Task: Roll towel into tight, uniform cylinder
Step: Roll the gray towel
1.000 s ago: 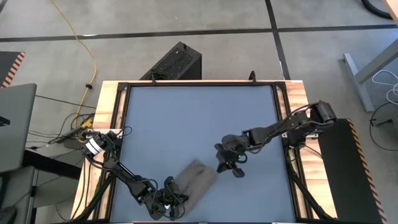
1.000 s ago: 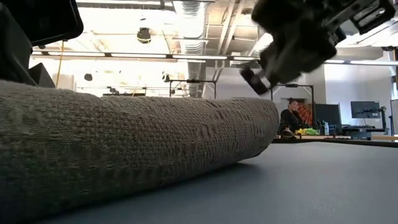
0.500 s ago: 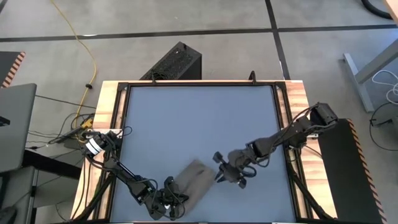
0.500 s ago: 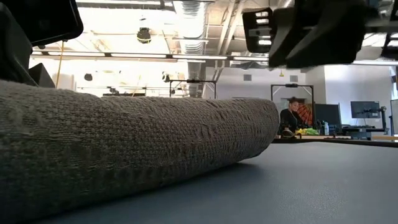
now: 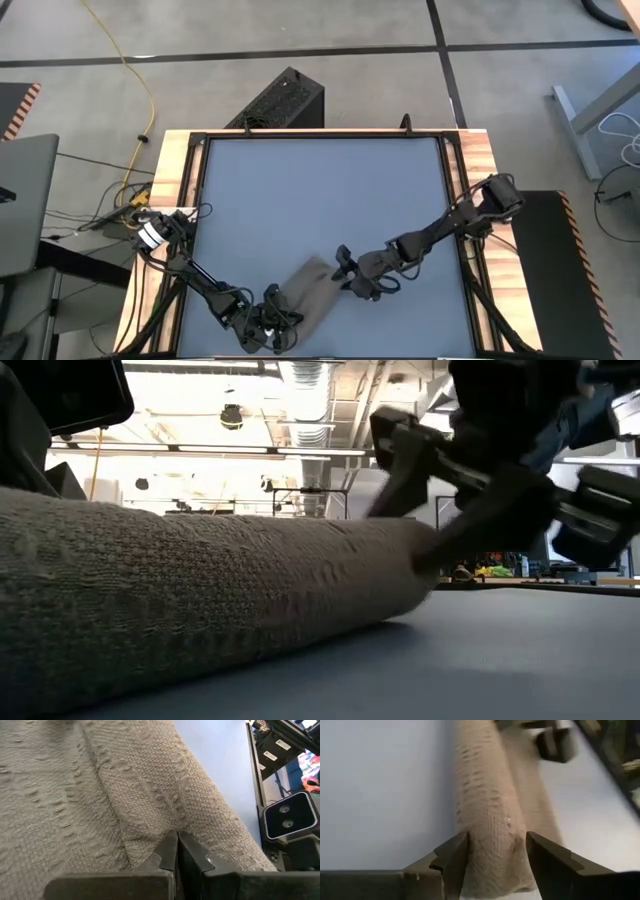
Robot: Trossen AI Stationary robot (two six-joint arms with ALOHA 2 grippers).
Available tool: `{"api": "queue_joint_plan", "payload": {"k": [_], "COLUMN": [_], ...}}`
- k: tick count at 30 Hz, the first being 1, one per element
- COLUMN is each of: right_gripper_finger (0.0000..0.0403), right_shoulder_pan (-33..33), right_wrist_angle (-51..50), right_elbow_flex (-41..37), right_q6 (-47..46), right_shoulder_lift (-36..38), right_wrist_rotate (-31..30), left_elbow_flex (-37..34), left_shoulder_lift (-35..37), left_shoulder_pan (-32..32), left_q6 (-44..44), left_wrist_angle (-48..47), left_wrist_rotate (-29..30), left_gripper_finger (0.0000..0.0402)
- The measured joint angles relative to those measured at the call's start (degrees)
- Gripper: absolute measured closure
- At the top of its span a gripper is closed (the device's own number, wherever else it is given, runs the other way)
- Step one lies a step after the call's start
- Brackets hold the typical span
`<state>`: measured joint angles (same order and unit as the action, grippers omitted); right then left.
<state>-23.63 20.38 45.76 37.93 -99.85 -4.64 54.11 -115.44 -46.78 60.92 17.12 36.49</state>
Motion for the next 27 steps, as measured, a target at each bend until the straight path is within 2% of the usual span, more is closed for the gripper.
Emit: {"api": "queue_joint_plan", "payload": {"k": [2,9,12,15,18,19,24,27], "right_gripper_finger": [0.0175,0.0183,0.0209,0.0265,0.0337,0.0345,0.0345,0.0345], "right_shoulder_pan": [-0.16,-0.38,-0.38,-0.37,-0.51,-0.51,0.23,1.91], "right_wrist_angle": [3.00,3.51,6.05,5.83,1.73,-0.41,-13.88,-21.32], "right_elbow_flex": [0.05,0.07,0.19,1.46,2.84,3.54,8.51,12.44], "right_q6": [-0.19,-0.61,-2.25,-6.58,-11.45,-13.06,-23.23,-28.75], "right_shoulder_lift": [-0.96,-5.42,-7.81,-8.72,-7.91,-7.63,-6.49,-7.23], "right_wrist_rotate": [-1.77,-0.90,-1.29,-1.16,1.72,3.06,9.44,16.56], "left_elbow_flex": [0.00,0.00,0.00,0.02,0.02,0.03,0.07,0.07], "left_shoulder_lift": [0.00,-0.02,-0.02,0.00,0.00,0.00,0.13,0.13], "left_shoulder_pan": [0.00,0.00,0.00,0.00,0.00,0.00,0.04,0.04], "left_q6": [0.38,0.24,-0.12,-0.01,0.52,0.77,1.92,1.73], "left_wrist_angle": [0.05,0.18,0.18,0.43,0.47,0.48,0.73,1.35], "left_wrist_rotate": [-0.24,-0.31,-0.56,-1.58,-1.81,-2.16,-5.77,-7.19], "left_gripper_finger": [0.0401,0.0401,0.0401,0.0401,0.0401,0.0401,0.0401,0.0402]}}
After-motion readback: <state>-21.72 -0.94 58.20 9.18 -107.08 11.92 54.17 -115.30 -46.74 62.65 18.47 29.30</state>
